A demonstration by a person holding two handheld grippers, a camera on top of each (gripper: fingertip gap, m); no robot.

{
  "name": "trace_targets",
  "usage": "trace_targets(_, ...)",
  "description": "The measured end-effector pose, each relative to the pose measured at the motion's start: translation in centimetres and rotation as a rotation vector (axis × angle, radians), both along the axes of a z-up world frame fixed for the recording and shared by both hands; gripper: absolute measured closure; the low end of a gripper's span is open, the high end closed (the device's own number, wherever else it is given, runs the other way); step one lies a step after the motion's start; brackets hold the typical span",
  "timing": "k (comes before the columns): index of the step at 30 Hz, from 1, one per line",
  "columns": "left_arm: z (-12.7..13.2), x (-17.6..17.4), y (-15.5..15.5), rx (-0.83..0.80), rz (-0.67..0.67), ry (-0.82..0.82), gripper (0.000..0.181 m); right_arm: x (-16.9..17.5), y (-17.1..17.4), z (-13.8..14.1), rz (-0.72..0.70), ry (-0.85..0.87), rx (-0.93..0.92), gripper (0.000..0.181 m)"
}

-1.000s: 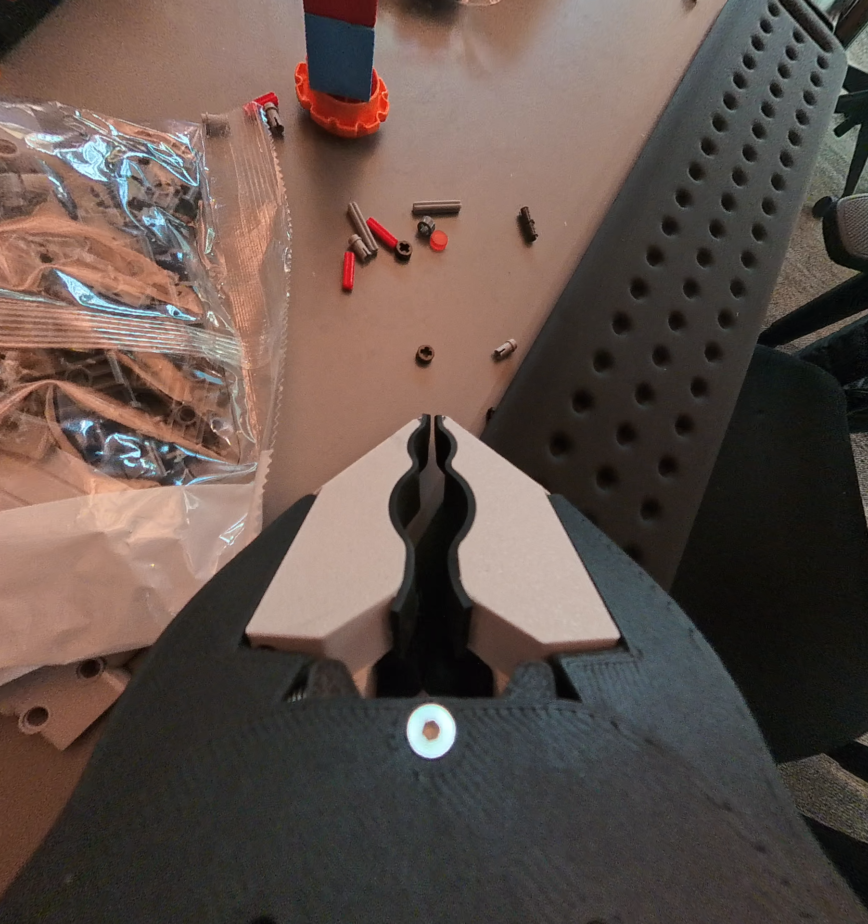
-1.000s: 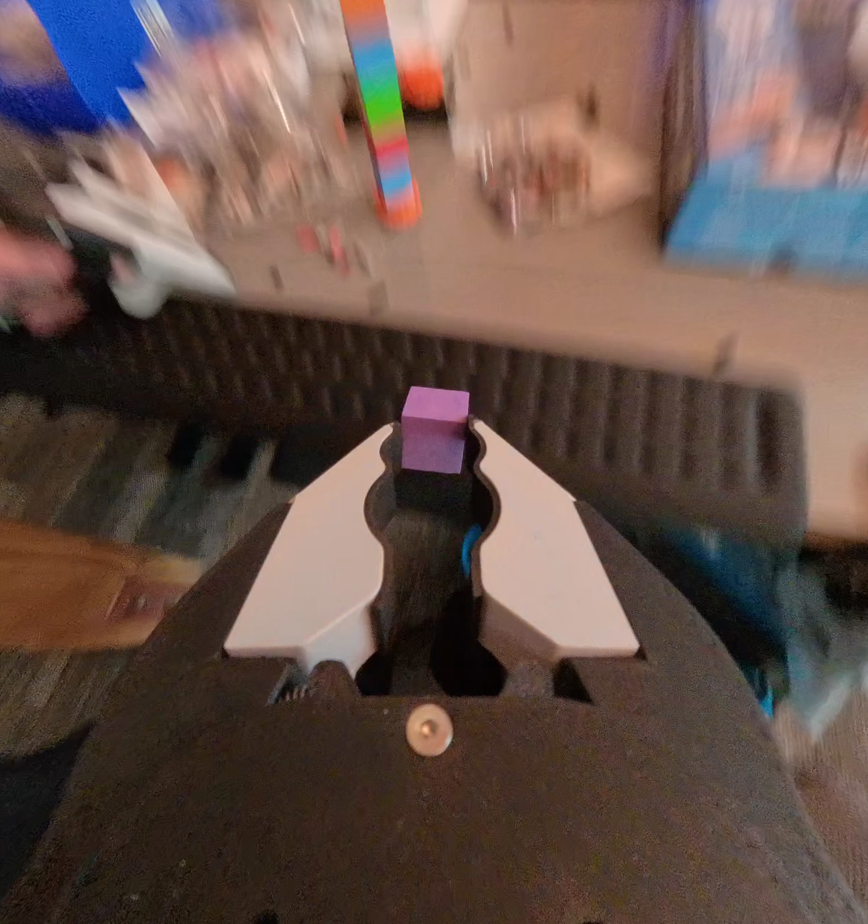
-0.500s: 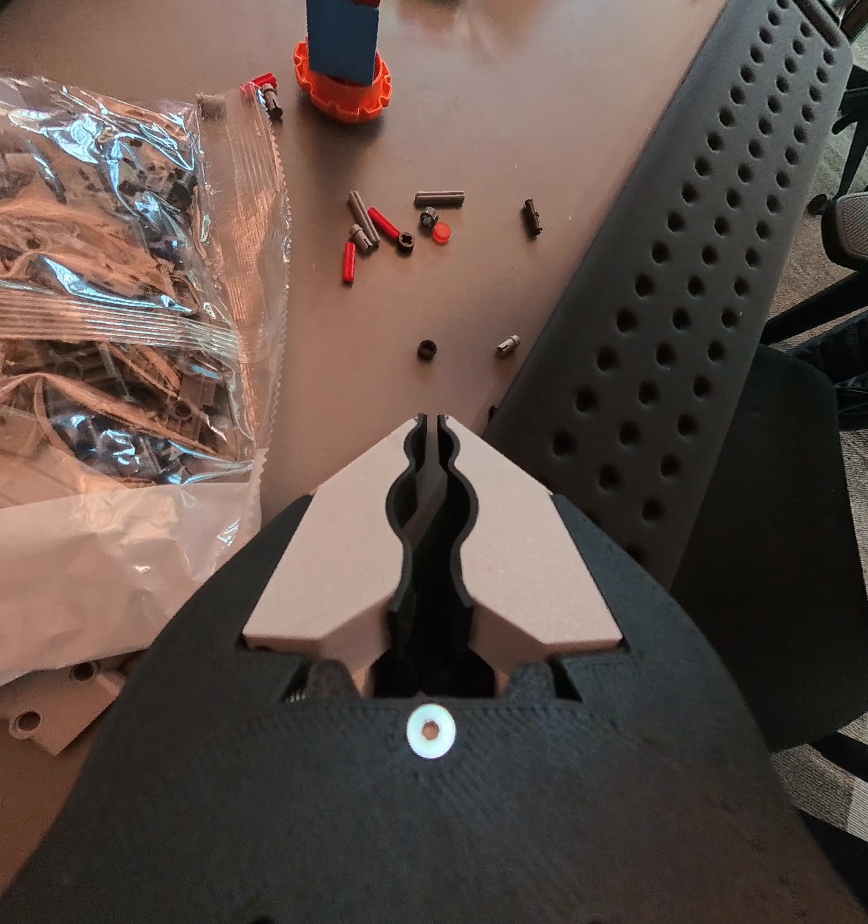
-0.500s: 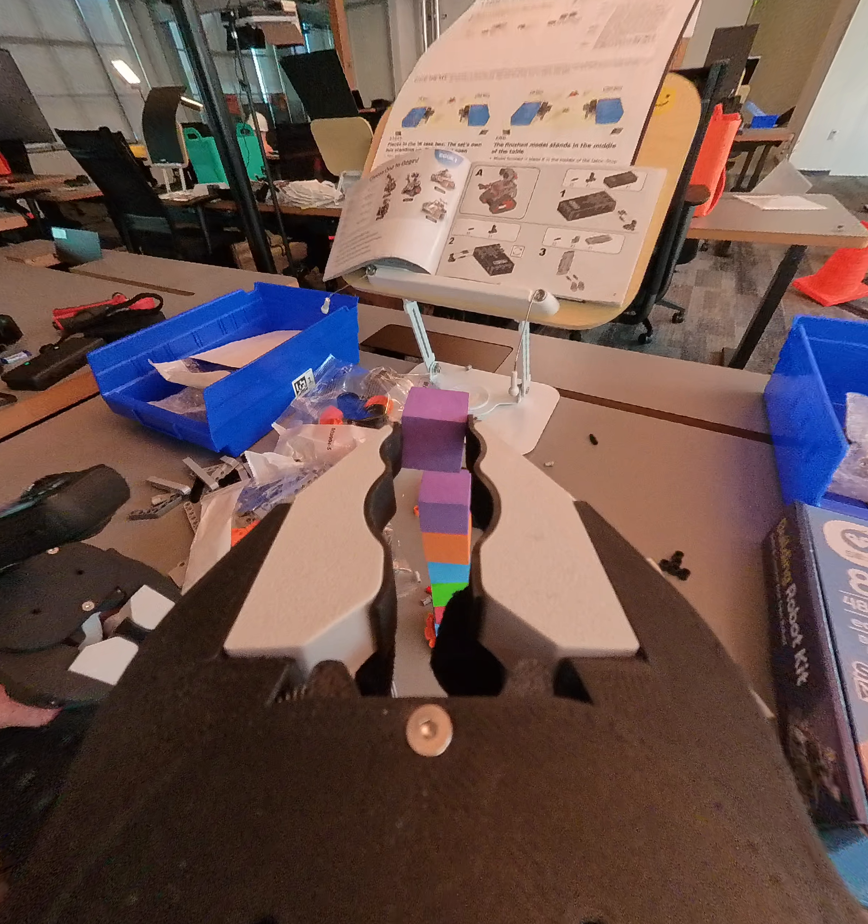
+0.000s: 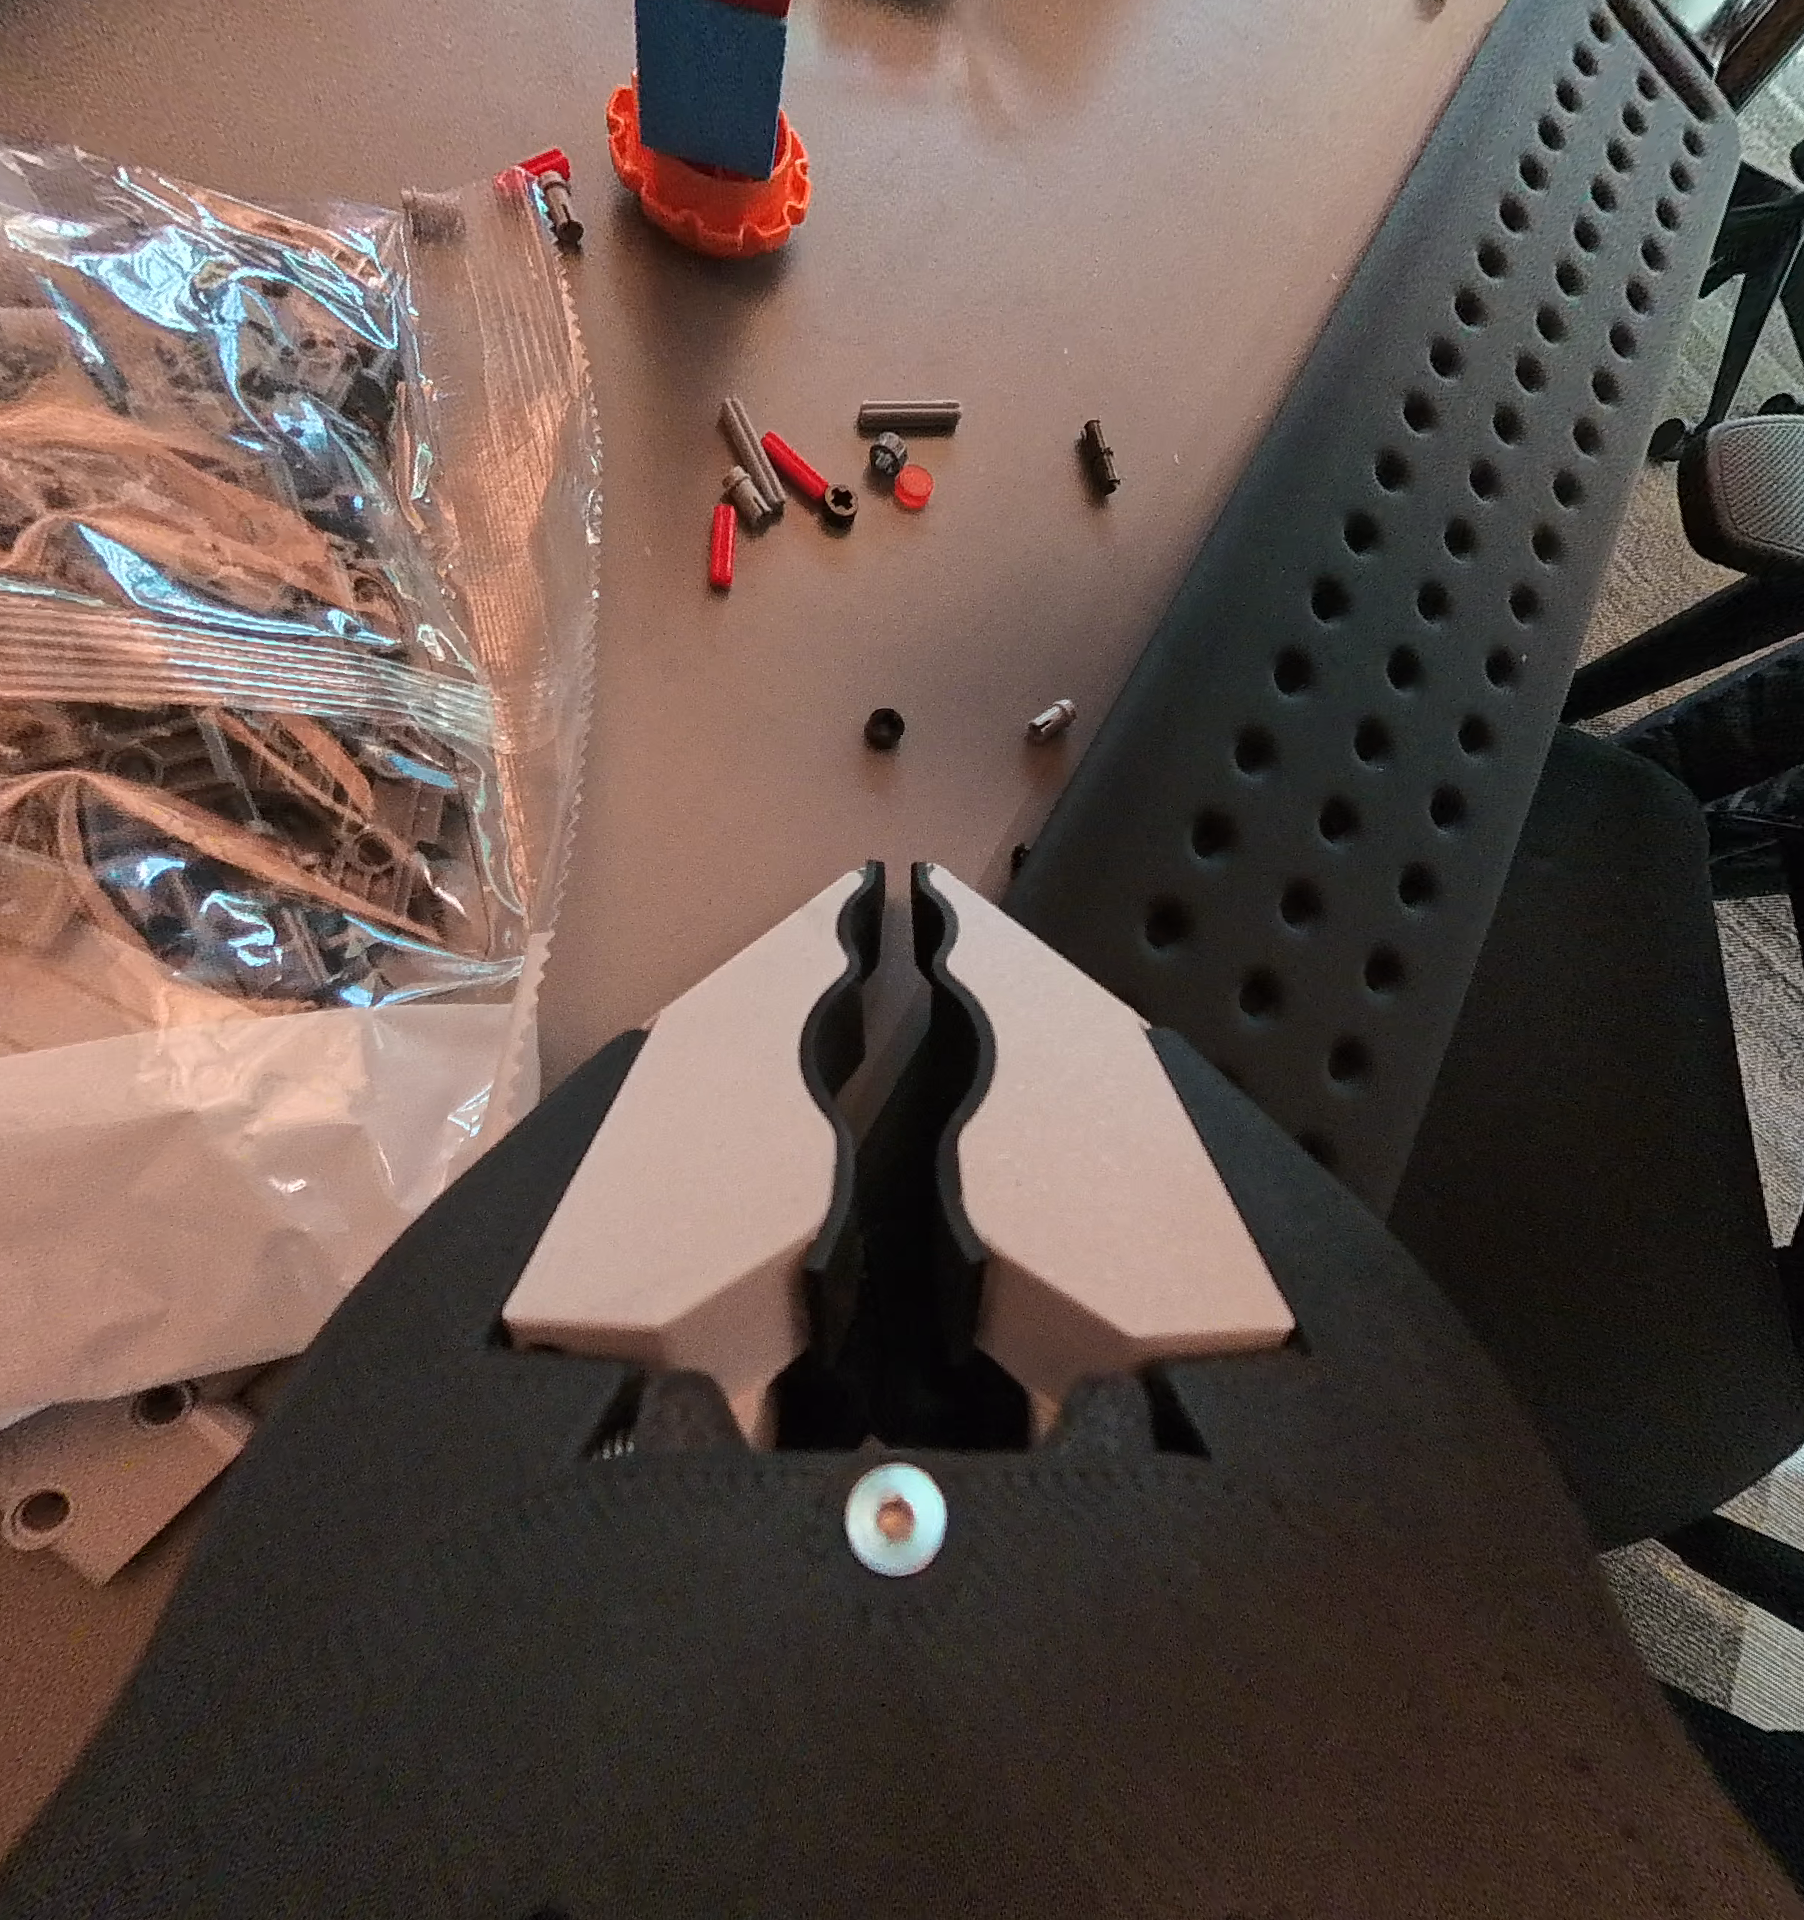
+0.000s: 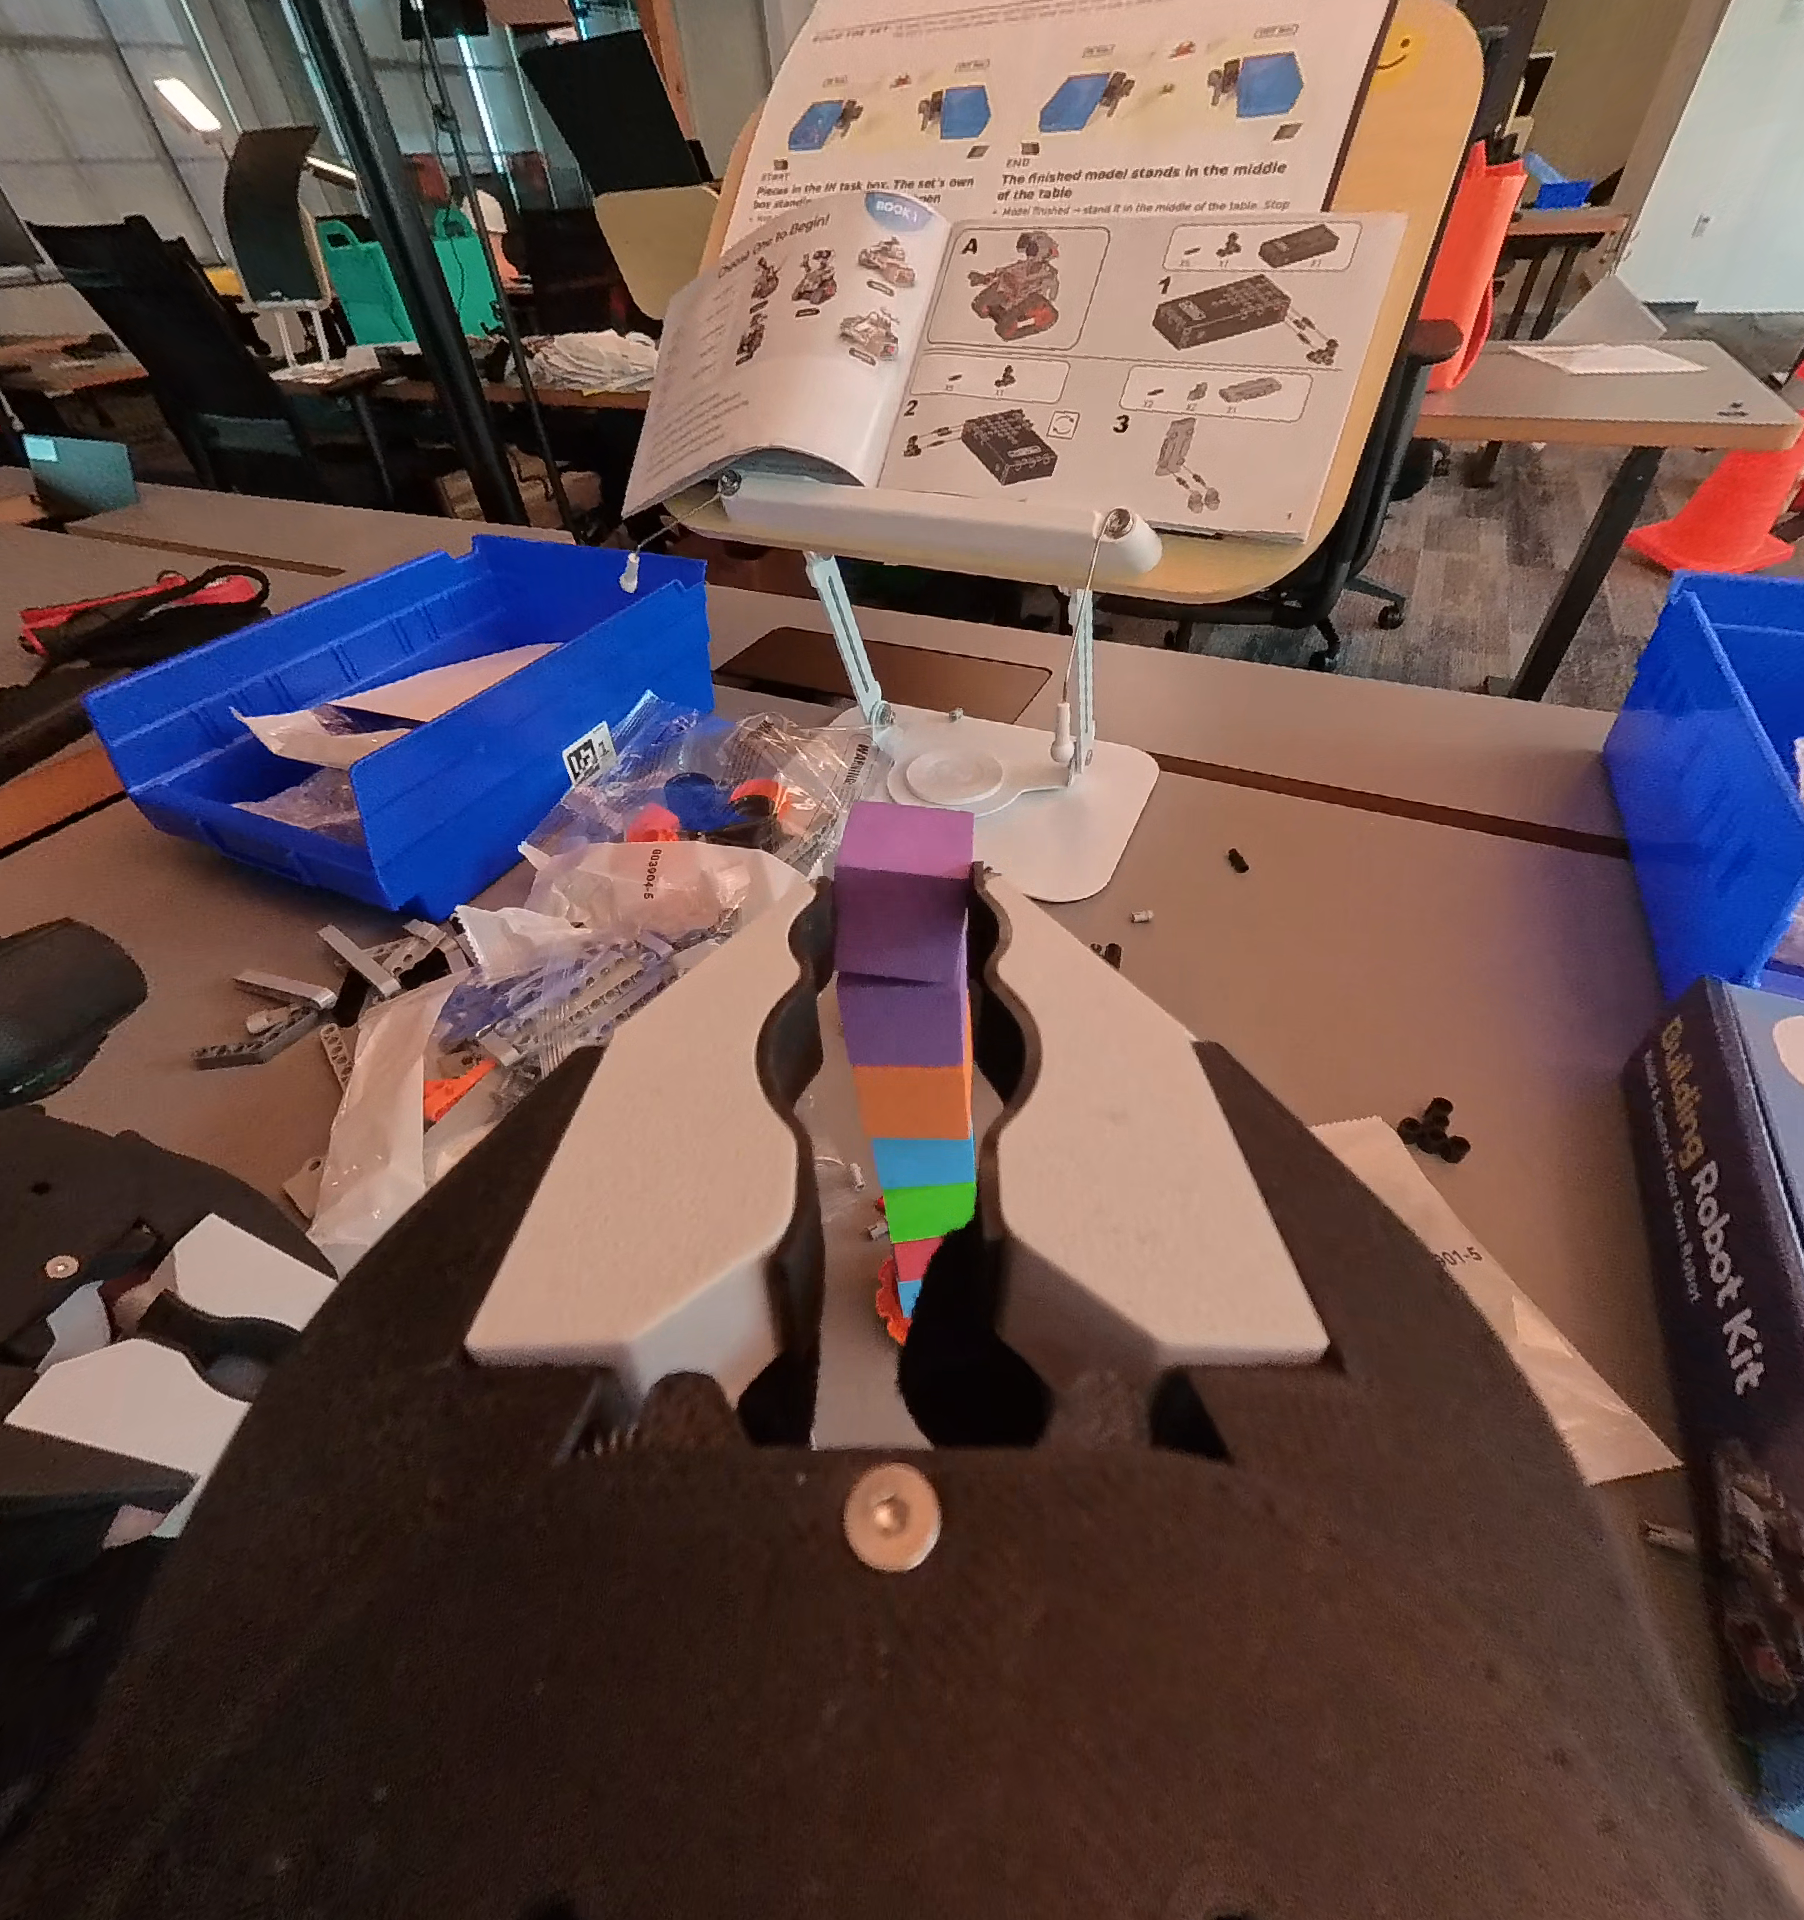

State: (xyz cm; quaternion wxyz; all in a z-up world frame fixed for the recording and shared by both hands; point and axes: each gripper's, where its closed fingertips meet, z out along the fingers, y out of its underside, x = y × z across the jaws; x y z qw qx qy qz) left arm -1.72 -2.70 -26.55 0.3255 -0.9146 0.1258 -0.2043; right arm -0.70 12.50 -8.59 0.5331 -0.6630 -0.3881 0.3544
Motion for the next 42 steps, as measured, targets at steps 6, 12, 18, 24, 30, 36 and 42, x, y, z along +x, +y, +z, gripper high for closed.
trace_targets(6, 0.0, 0.0, 0.0, -0.002, -0.001, -0.002, 0.177, 0.0, -0.1, -0.1, 0.000, -0.003, 0.005, 0.157)
trace_targets(12, 0.0, 0.0, 0.0, -0.003, -0.002, -0.003, 0.176, 0.3, -0.1, -0.1, 0.003, 0.003, 0.001, 0.152)
trace_targets(18, 0.0, 0.0, 0.0, -0.004, -0.001, -0.003, 0.176, 0.7, -0.5, 0.2, 0.006, 0.011, -0.004, 0.150)
trace_targets(24, 0.0, 0.0, 0.0, -0.004, -0.001, -0.001, 0.176, 2.9, -1.1, -0.3, -0.025, -0.007, -0.018, 0.149)
trace_targets(30, -0.2, -0.1, 0.0, -0.010, 0.005, 0.009, 0.174, 7.2, -1.2, -5.9, -0.141, -0.177, -0.120, 0.120)
trace_targets(36, -0.3, -0.2, 0.0, -0.016, 0.012, 0.025, 0.171, 9.6, -2.8, -11.8, -0.189, -0.327, -0.209, 0.120)
trace_targets(42, -0.3, -0.4, 0.1, -0.016, 0.027, 0.047, 0.169, 8.9, -3.8, -15.4, -0.175, -0.430, -0.241, 0.114)
